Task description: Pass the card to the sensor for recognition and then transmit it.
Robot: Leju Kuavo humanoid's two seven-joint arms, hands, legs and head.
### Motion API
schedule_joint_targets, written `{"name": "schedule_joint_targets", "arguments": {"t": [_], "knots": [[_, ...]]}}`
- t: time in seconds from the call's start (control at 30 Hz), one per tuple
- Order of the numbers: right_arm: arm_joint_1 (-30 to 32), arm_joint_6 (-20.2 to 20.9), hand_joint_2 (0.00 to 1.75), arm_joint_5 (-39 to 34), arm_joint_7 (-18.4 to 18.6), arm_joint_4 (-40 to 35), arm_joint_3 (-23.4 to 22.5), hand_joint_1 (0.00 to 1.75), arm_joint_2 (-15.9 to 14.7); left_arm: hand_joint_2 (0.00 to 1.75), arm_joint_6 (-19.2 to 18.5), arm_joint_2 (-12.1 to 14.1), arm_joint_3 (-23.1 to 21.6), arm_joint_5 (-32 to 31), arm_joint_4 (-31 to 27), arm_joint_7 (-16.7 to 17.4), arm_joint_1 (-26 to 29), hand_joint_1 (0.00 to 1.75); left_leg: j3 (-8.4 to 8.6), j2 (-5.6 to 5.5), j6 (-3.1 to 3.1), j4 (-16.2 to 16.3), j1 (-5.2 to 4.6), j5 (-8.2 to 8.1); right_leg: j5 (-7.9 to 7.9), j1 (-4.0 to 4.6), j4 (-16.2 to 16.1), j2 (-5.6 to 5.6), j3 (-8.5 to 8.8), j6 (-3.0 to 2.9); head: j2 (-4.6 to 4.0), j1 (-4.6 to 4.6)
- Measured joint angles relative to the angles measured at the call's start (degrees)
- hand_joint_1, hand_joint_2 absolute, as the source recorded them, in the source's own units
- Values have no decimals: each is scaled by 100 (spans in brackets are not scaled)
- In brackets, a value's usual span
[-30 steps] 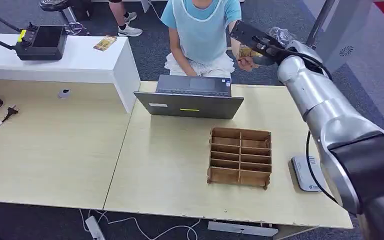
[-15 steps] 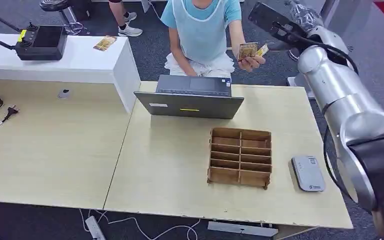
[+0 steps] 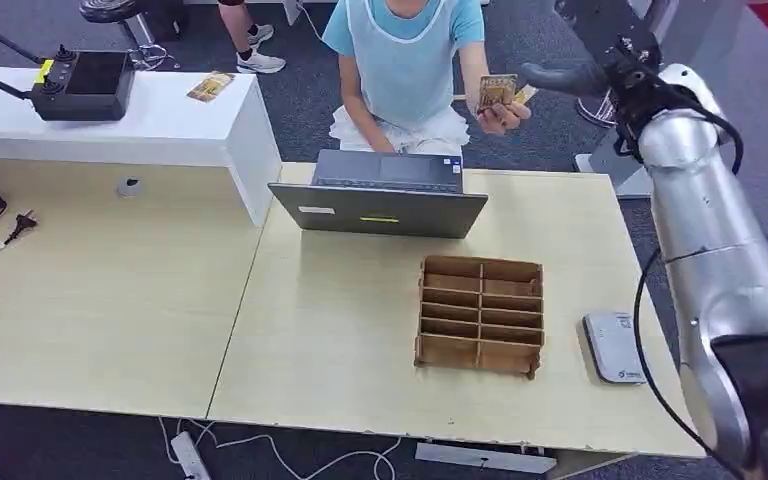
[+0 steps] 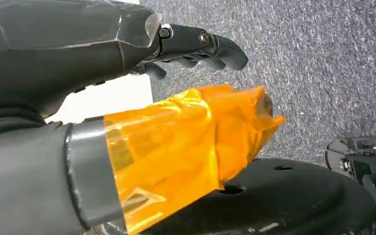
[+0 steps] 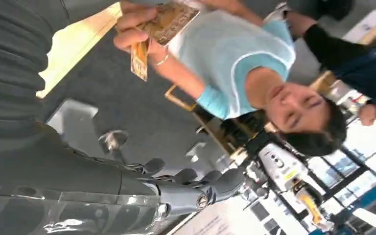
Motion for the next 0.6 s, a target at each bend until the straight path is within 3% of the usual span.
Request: {"name": "schedule_joint_targets", "arguments": {"t": [0.13,0.27,0.4,0.6], "knots": [[170,74,175,-342,-39,-291,-186,0,-68,0,15,0,0,15,0,-2,-1,0,2,2,0,0,0,0,0,0,-1,4,-1,0,0,0],[680,-228,175,-1977,243,-807,-606,0,-61,0,118,-13,28,39,0,2,-2,0,0,-11,0,0,2,0,-1,2,-1,-12,3,0,0,0],[1466,-431,175,-3303,245,-1454,-896,0,-61,0,186,-48,72,81,0,15,-4,0,0,-5,1,0,2,-2,-1,2,-1,-5,1,0,0,0],[2677,-450,175,-3965,-26,-2494,-1075,0,-197,0,240,-79,138,138,0,20,3,0,-2,-8,2,-1,2,-3,-2,2,-3,-8,0,-1,0,0]]}}
